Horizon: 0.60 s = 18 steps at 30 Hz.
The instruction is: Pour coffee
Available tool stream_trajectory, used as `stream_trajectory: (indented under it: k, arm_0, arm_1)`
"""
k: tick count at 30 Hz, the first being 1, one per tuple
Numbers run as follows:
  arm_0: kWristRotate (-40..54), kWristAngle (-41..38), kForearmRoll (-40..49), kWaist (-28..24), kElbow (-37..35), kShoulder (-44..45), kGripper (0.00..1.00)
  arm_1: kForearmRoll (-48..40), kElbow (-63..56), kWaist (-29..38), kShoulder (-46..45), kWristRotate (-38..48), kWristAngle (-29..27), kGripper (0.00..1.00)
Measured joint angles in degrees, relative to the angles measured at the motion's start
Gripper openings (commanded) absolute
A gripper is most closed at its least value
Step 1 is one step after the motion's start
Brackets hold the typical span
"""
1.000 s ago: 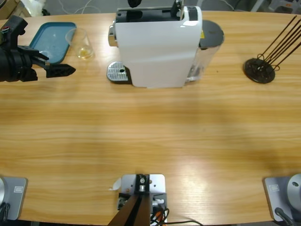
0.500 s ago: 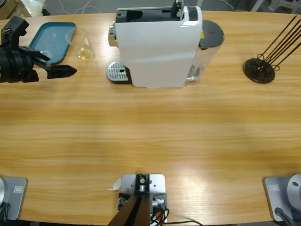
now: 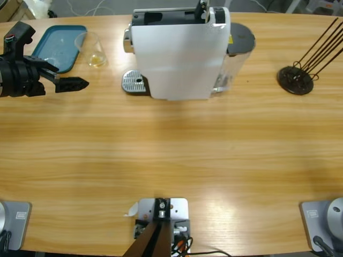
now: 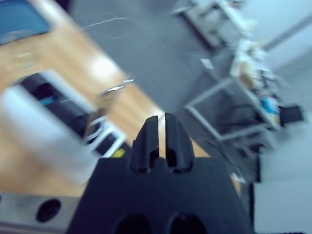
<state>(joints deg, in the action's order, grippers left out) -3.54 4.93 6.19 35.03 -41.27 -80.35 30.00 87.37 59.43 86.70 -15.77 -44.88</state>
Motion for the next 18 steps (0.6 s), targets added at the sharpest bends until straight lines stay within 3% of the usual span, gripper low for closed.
stream_trajectory:
  k: [2, 6, 18]
  arm_0:
    - [0.0, 0.0, 0.0, 0.0, 0.0, 0.0, 0.982]
    - [0.0, 0.0, -0.2, 0.0, 0.0, 0.0, 0.982]
    - [0.1, -0.1, -0.7, 0.0, 0.0, 0.0, 0.982]
  arm_1:
    - [-6.5, -2.5, 0.6, 2.5, -0.1, -4.0, 0.0]
    - [-15.6, -7.4, 1.7, 5.8, 0.1, -6.0, 0.0]
    - [-17.1, -9.1, 1.8, 6.7, 3.0, -9.4, 0.0]
